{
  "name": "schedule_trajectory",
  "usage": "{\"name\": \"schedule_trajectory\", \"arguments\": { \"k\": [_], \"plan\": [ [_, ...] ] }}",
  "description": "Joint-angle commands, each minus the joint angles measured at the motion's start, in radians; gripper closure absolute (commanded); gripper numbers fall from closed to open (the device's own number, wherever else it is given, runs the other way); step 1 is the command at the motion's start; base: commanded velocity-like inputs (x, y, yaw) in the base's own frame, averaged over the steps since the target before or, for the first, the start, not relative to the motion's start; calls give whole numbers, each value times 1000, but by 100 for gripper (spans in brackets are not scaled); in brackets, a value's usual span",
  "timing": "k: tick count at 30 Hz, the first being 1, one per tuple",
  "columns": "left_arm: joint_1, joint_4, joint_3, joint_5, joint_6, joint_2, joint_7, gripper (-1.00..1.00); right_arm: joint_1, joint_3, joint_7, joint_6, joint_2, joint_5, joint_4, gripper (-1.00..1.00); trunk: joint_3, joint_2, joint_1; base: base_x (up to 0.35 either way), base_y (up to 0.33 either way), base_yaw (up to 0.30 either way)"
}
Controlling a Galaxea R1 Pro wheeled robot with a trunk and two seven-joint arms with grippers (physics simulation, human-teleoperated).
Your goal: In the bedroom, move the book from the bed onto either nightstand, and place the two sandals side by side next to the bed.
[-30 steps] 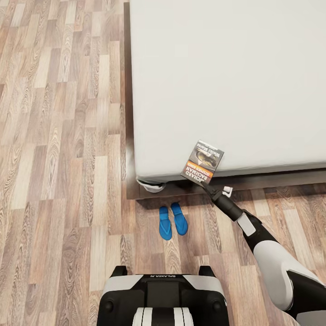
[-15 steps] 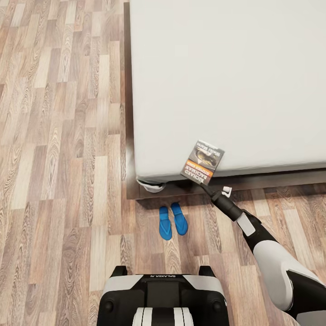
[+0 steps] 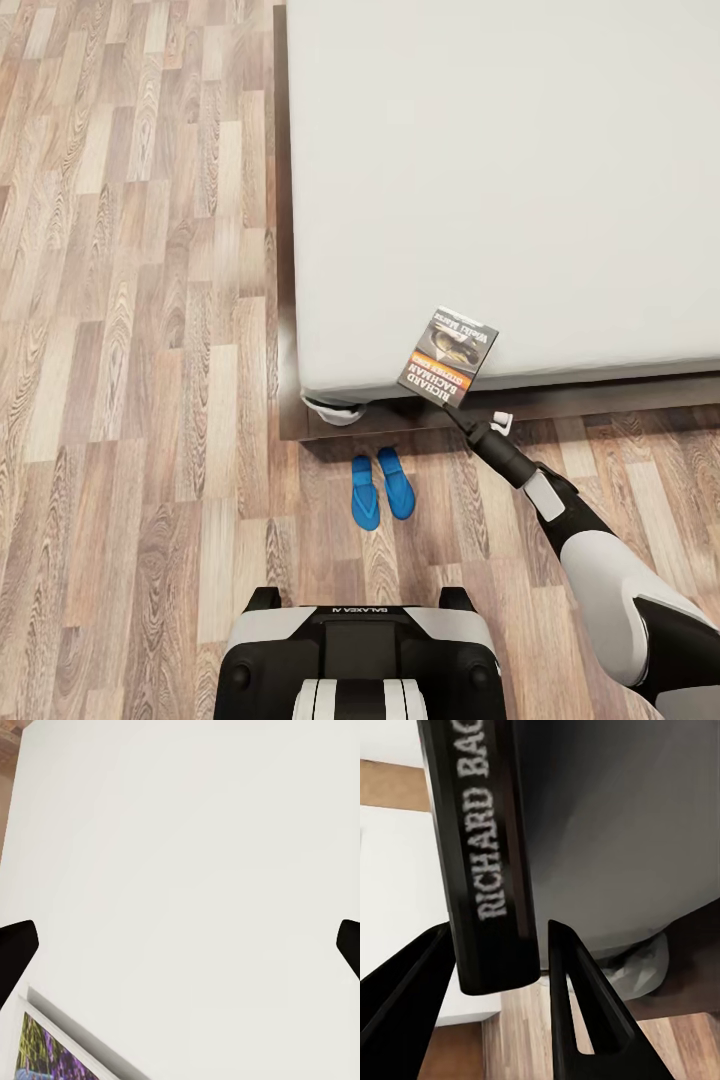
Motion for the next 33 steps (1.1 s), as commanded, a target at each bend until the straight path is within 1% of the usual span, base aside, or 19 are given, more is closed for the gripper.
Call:
{"name": "schedule_trajectory", "arguments": {
  "k": [1,7,33],
  "plan": [
    [0,0,-9,8,-3,0,2,-100,0,-2,3,11,0,-3,1,100,0,0,0,0,0,0],
    [0,0,-9,8,-3,-1,2,-100,0,-2,3,11,-1,-3,1,100,0,0,0,0,0,0],
    [0,0,-11,8,-2,-1,3,-100,0,-2,3,10,2,-3,1,100,81,182,-100,0,0,0]
  ]
}}
